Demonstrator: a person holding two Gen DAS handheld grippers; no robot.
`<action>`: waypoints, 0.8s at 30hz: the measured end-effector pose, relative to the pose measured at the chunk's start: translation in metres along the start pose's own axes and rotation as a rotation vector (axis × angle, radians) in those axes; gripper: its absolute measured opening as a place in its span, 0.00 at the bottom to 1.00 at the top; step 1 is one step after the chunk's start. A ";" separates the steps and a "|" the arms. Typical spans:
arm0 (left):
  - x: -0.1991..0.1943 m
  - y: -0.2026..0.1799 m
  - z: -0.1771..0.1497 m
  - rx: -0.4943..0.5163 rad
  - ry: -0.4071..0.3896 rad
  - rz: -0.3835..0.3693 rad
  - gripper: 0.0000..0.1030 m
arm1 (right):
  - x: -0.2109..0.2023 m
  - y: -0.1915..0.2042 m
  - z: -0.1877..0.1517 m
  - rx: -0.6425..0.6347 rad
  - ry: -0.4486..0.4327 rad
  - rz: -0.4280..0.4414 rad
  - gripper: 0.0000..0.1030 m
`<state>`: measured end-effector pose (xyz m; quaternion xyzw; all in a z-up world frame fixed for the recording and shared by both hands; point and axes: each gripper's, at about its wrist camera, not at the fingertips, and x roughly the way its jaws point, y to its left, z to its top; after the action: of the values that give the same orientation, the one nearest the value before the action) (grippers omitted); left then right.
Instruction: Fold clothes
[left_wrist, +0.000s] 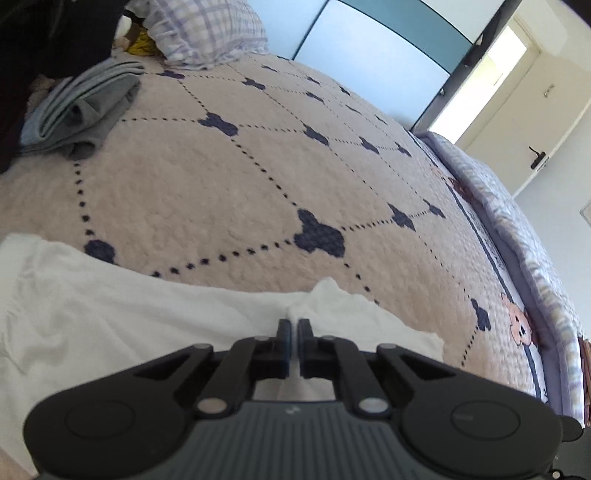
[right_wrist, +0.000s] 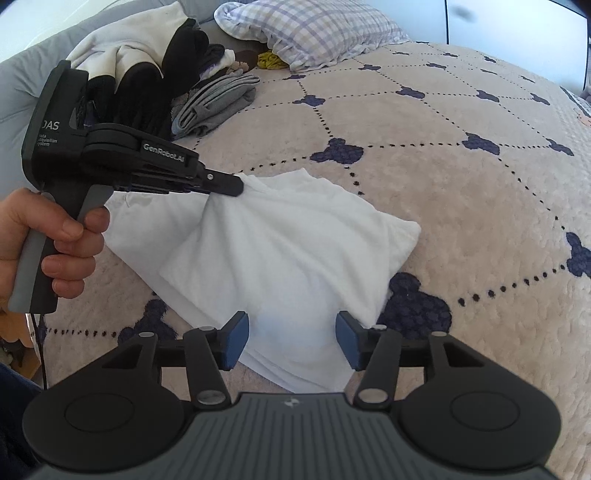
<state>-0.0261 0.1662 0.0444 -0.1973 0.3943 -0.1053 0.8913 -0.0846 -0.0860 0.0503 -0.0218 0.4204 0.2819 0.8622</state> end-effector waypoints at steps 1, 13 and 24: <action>-0.002 0.004 0.001 0.001 -0.010 0.002 0.04 | 0.001 0.000 0.000 -0.001 0.004 0.003 0.54; -0.028 0.012 -0.008 -0.053 0.048 -0.071 0.31 | -0.007 -0.007 0.003 0.033 -0.028 0.028 0.54; -0.018 -0.013 -0.040 0.141 0.173 0.033 0.12 | 0.002 -0.012 -0.010 0.068 0.062 0.047 0.43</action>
<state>-0.0684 0.1499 0.0372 -0.1176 0.4647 -0.1350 0.8672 -0.0846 -0.0981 0.0397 0.0086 0.4564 0.2870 0.8422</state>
